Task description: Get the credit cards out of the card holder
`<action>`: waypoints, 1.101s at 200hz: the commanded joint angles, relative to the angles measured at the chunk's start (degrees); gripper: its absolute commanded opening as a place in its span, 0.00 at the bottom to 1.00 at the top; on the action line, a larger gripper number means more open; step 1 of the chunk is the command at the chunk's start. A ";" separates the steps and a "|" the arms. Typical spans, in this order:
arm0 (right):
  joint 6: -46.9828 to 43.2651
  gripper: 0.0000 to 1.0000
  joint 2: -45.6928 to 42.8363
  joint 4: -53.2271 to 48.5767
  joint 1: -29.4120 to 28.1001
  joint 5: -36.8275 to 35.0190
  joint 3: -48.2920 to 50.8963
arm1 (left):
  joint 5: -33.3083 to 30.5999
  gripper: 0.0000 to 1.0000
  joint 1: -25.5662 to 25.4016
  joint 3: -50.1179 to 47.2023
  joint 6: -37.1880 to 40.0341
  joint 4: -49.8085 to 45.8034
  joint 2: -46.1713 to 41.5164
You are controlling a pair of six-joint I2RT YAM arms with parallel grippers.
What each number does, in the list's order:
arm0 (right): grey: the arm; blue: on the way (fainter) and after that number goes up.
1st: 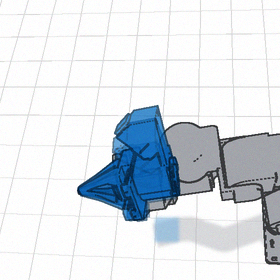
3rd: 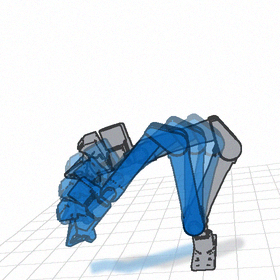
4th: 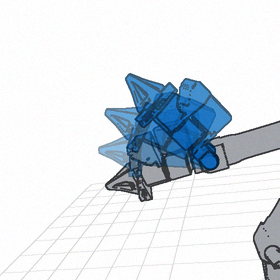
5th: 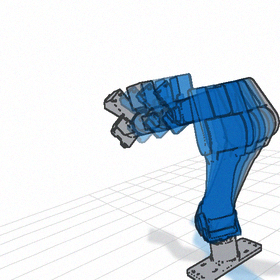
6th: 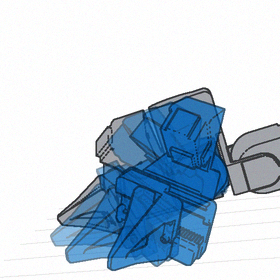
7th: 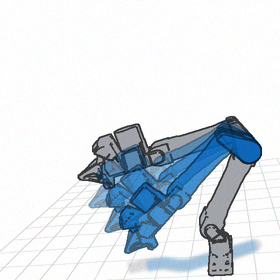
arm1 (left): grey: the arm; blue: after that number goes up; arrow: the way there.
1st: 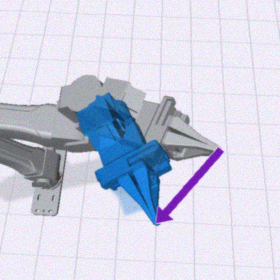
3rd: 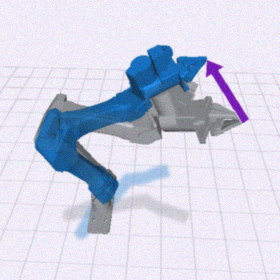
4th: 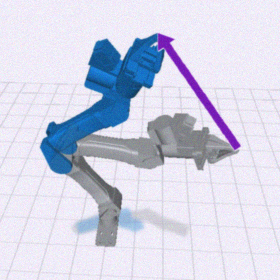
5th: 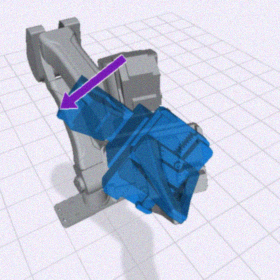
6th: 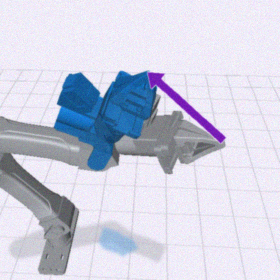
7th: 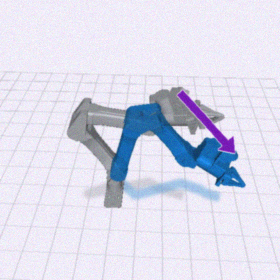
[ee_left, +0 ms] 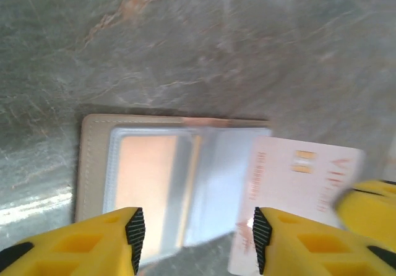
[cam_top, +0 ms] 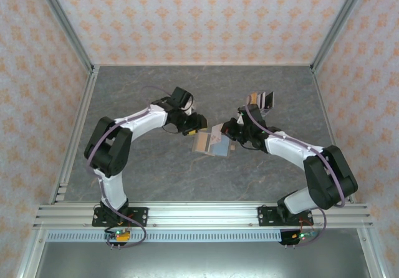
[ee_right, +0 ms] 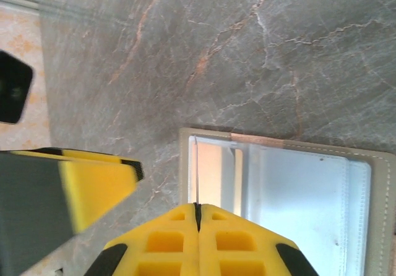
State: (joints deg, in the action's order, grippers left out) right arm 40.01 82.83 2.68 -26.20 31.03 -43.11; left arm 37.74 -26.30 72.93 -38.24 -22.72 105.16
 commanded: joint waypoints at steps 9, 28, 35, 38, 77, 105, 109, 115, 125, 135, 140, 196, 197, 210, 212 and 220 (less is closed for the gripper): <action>2.57 0.00 -1.90 6.38 1.72 6.11 0.27 | 7.25 0.61 1.94 -5.36 -5.77 11.19 -6.23; 5.43 0.00 -1.97 10.86 2.78 9.56 0.59 | 10.58 0.65 2.40 -7.69 -9.05 16.84 -8.25; 6.65 0.00 -2.03 12.77 3.32 10.75 0.90 | 11.50 0.66 2.32 -8.15 -9.96 18.33 -8.67; 7.40 0.00 -1.99 13.65 3.53 11.21 1.04 | 11.86 0.66 2.38 -8.35 -10.42 19.00 -8.73; 14.39 0.00 -1.97 23.75 6.29 16.13 2.59 | 17.93 0.62 2.37 -10.80 -20.52 32.21 -8.14; 16.79 0.00 -2.10 27.06 7.04 16.88 2.81 | 19.12 0.49 2.27 -11.42 -25.28 38.84 -8.54; 16.93 0.00 -2.08 27.34 7.06 16.88 2.77 | 19.21 0.47 2.27 -11.40 -25.45 39.01 -8.66; 17.30 0.00 -2.06 27.61 7.04 16.78 2.56 | 19.30 0.45 2.19 -11.38 -25.69 39.30 -8.84; 18.09 0.00 -1.91 28.56 7.08 16.72 2.37 | 19.57 0.39 2.17 -11.32 -26.07 39.50 -9.06; 18.88 0.00 -1.71 29.84 7.06 16.70 2.19 | 19.81 0.33 2.14 -11.20 -26.23 39.59 -9.25; 19.32 0.00 -1.60 30.28 7.04 16.72 2.03 | 19.85 0.30 2.12 -11.22 -26.32 39.67 -9.42; 19.95 0.00 -1.15 31.00 7.04 16.62 1.32 | 18.26 0.22 2.19 -9.89 -22.06 33.10 -10.56; 19.94 0.00 -1.16 30.95 7.04 16.57 1.34 | 18.17 0.22 2.25 -9.85 -21.88 32.92 -10.62; 19.27 0.00 -1.31 29.87 7.04 15.97 1.36 | 17.27 0.25 2.39 -9.40 -20.06 30.20 -11.32; 19.17 0.00 -1.41 29.74 7.04 15.92 1.43 | 17.10 0.26 2.46 -9.32 -19.80 29.75 -11.48; 18.89 0.00 -1.35 29.34 7.04 15.61 1.45 | 16.04 0.29 2.61 -8.97 -18.38 27.72 -12.10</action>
State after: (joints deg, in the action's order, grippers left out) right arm 59.57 82.32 30.46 -19.33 46.94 -40.82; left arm 55.44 -23.99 61.76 -61.23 11.09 96.66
